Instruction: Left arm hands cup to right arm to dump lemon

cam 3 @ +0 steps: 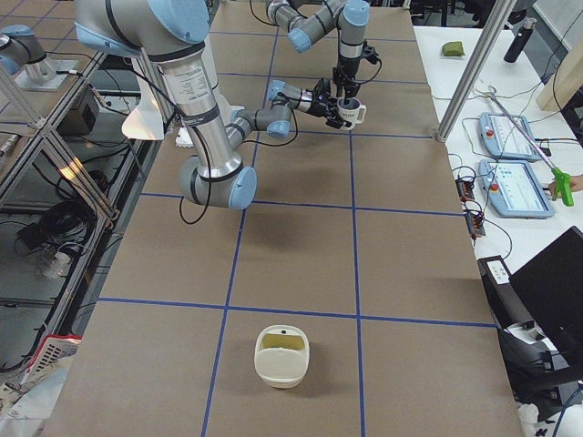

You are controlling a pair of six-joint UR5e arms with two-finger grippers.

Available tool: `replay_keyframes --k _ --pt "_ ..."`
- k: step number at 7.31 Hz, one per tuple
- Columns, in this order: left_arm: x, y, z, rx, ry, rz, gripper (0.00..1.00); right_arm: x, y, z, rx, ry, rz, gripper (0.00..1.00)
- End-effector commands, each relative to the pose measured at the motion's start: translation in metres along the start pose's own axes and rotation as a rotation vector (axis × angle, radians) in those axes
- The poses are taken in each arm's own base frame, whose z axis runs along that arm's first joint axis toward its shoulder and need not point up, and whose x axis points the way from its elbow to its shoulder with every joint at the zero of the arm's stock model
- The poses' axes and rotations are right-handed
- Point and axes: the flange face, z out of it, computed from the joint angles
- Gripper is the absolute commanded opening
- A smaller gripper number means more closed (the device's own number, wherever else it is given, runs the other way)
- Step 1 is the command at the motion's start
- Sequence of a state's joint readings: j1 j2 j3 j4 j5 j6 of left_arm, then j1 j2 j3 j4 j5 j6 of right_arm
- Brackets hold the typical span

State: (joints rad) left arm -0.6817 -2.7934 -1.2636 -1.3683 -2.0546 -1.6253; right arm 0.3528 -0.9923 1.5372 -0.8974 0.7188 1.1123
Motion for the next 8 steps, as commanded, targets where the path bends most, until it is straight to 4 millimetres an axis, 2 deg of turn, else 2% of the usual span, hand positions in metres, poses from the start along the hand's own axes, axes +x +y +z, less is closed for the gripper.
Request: replay_keyframes --k 1,2,3,4,5,6,7,8 --pt "-0.001 0.000 0.001 0.000 -0.001 -0.001 0.46 -0.002 -0.003 -0.002 0.002 -0.005 0.005 0.35" --pt "0.000 0.001 -0.001 0.000 0.001 0.001 0.35 -0.001 -0.002 -0.002 0.001 -0.004 0.003 0.35" --pt "0.000 0.000 -0.002 0.001 0.003 0.002 0.15 -0.002 -0.003 -0.002 0.002 -0.005 0.004 0.35" --pt "0.000 0.000 -0.002 -0.001 0.003 0.002 0.00 -0.002 -0.003 -0.002 0.002 -0.005 0.005 0.35" --pt "0.000 0.002 -0.002 -0.002 0.004 0.002 0.00 -0.002 -0.003 -0.002 0.002 -0.005 0.005 0.39" --pt "0.000 0.001 -0.002 -0.001 0.005 0.002 0.00 -0.002 -0.003 -0.002 0.002 -0.006 0.010 0.60" --pt "0.000 0.000 -0.005 0.000 0.008 0.003 0.00 0.001 0.003 -0.002 -0.004 -0.002 0.011 1.00" --pt "0.001 0.000 -0.014 0.002 0.022 0.005 0.00 -0.001 0.011 -0.006 -0.015 -0.007 0.006 1.00"
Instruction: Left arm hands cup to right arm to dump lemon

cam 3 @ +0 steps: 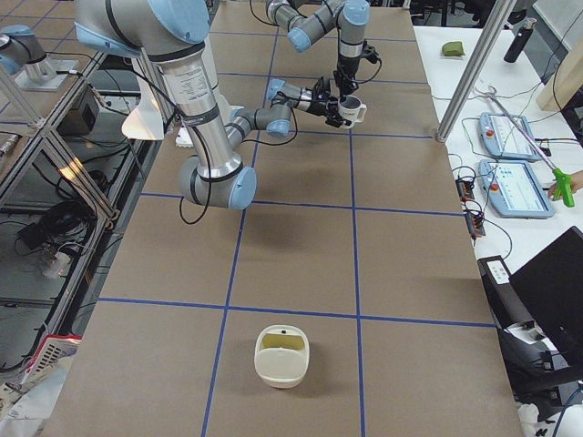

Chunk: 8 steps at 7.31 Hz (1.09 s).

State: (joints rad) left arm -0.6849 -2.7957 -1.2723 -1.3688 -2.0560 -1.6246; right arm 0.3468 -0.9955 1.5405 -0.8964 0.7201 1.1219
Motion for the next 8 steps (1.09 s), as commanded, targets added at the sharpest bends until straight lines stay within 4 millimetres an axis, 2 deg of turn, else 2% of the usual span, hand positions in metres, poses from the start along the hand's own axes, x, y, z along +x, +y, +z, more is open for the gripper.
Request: replay_keyframes --k 1,2,3,4,5,6,7,8 --pt "0.000 -0.005 -0.021 0.007 0.034 0.002 0.00 -0.001 0.029 -0.009 -0.024 -0.002 -0.027 1.00" --pt "-0.001 -0.012 -0.031 -0.013 0.043 -0.007 0.00 0.005 0.048 -0.012 -0.040 0.005 -0.054 1.00" --pt "-0.003 -0.018 -0.047 -0.015 0.067 -0.009 0.00 0.010 0.057 -0.013 -0.049 0.008 -0.066 1.00" --pt "-0.007 -0.025 -0.074 -0.001 0.108 -0.008 0.00 0.009 0.056 -0.014 -0.051 0.004 -0.061 1.00" --pt "-0.023 -0.030 -0.094 0.014 0.148 0.016 0.00 0.011 0.046 -0.011 -0.049 -0.002 -0.054 1.00" --pt "-0.063 -0.038 -0.089 0.015 0.146 0.084 0.00 0.036 0.032 0.005 -0.082 -0.036 -0.011 1.00" --pt "-0.113 -0.052 -0.082 0.031 0.144 0.145 0.00 0.065 0.010 0.021 -0.143 -0.089 0.008 1.00" --pt "-0.178 -0.063 -0.061 0.037 0.129 0.207 0.00 0.104 -0.006 0.034 -0.171 -0.076 -0.024 1.00"
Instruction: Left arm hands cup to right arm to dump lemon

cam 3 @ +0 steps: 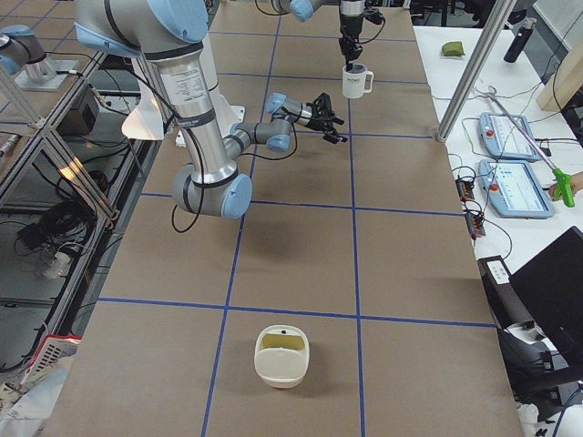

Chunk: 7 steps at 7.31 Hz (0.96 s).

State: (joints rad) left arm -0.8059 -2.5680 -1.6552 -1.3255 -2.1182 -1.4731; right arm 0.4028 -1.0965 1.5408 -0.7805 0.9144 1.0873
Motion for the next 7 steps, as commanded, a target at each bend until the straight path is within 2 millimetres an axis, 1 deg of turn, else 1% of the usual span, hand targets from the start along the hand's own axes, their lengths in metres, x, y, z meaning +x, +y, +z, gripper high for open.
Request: replay_keyframes --k 1,2,3,4,5,6,7 --pt "-0.137 -0.012 0.014 0.009 -0.039 0.170 0.00 0.083 -0.049 0.011 -0.076 -0.014 -0.051 1.00" --pt "-0.175 -0.031 0.023 0.014 -0.078 0.205 0.00 0.117 -0.078 0.004 -0.122 -0.041 -0.055 1.00" --pt "-0.208 -0.053 0.029 0.023 -0.112 0.245 0.00 0.156 -0.109 -0.001 -0.173 -0.059 -0.036 1.00" --pt "-0.263 -0.081 0.041 0.041 -0.124 0.294 0.00 0.198 -0.146 -0.002 -0.224 -0.082 -0.081 1.00" --pt "-0.325 -0.110 0.054 0.067 -0.125 0.328 0.00 0.245 -0.186 -0.004 -0.273 -0.091 -0.106 1.00" --pt "-0.377 -0.128 0.064 0.023 -0.124 0.366 0.00 0.292 -0.215 -0.012 -0.322 -0.102 -0.113 1.00" --pt "-0.419 -0.144 0.066 -0.018 -0.142 0.404 0.00 0.339 -0.237 -0.024 -0.388 -0.096 -0.147 1.00"
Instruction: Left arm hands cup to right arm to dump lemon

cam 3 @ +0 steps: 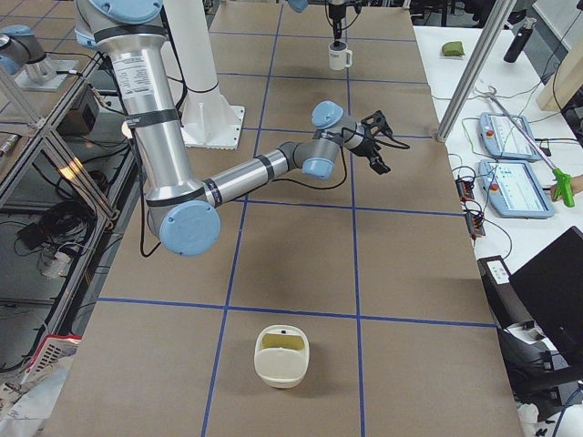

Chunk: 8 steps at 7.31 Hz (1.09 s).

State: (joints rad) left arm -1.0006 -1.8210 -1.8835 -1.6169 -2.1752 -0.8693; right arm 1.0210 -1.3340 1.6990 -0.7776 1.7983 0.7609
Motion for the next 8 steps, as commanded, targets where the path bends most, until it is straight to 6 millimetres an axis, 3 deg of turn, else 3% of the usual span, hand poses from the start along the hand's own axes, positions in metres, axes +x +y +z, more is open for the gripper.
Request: replay_keyframes --k 1,2,3,6,7,8 --pt "-0.111 0.016 0.031 -0.081 -0.048 0.096 0.00 0.092 -0.028 -0.046 -0.138 -0.003 -0.056 1.00" --pt "-0.135 0.024 0.046 -0.118 -0.069 0.103 0.00 0.103 -0.033 -0.053 -0.187 0.007 -0.030 1.00" --pt "-0.144 0.038 0.048 -0.169 -0.034 0.083 0.00 0.111 -0.030 -0.056 -0.240 0.001 0.007 1.00" --pt "-0.166 0.046 0.068 -0.215 -0.056 0.050 0.02 0.114 -0.030 -0.058 -0.261 -0.009 0.016 1.00" --pt "-0.172 0.045 0.073 -0.222 -0.065 0.041 0.46 0.113 -0.032 -0.058 -0.274 0.001 0.027 1.00" --pt "-0.172 0.043 0.068 -0.212 -0.061 0.051 0.99 0.116 -0.028 -0.057 -0.297 0.004 0.030 1.00"
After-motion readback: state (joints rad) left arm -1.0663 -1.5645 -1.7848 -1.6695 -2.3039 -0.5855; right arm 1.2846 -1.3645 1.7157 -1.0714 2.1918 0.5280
